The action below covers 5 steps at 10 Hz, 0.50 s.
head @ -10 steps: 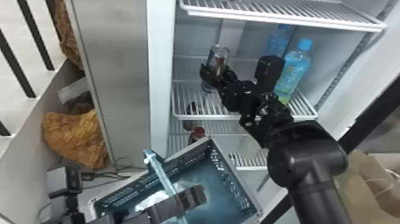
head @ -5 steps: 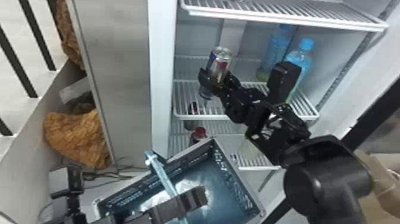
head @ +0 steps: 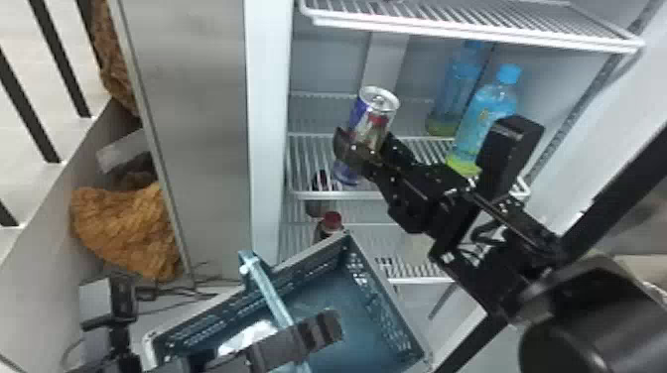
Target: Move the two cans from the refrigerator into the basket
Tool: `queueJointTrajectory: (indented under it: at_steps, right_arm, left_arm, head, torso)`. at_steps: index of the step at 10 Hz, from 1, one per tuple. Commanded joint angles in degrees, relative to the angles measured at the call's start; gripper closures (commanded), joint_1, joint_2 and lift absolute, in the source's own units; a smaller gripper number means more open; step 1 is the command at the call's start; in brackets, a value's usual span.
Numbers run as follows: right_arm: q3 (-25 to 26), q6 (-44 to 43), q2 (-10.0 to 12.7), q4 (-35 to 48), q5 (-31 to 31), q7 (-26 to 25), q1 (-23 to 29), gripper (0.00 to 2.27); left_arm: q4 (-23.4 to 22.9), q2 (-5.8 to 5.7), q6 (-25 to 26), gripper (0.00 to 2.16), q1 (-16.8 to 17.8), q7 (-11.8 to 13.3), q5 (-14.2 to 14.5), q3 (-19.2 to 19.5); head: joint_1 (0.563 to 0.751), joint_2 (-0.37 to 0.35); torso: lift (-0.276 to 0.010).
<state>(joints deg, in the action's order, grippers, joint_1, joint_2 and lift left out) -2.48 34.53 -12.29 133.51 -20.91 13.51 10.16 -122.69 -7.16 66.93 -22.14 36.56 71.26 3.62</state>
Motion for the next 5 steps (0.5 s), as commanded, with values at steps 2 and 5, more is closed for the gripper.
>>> queueJointTrajectory:
  at_steps: [2, 5]
  right_arm:
    - [1.23, 3.86, -0.71, 6.63, -1.82, 1.08, 4.46, 1.27]
    - [2.48, 9.06, -1.07, 13.66, -3.54, 3.11, 9.95, 1.27]
  left_arm:
    - [0.0, 0.12, 0.0, 1.2, 0.07, 0.0, 0.04, 0.15]
    - [0.0, 0.21, -0.14, 1.2, -0.21, 0.0, 0.15, 0.38]
  head:
    - [0.695, -0.181]
    - [0.695, -0.172]
  torso:
    - [-0.035]
    - [-0.035]
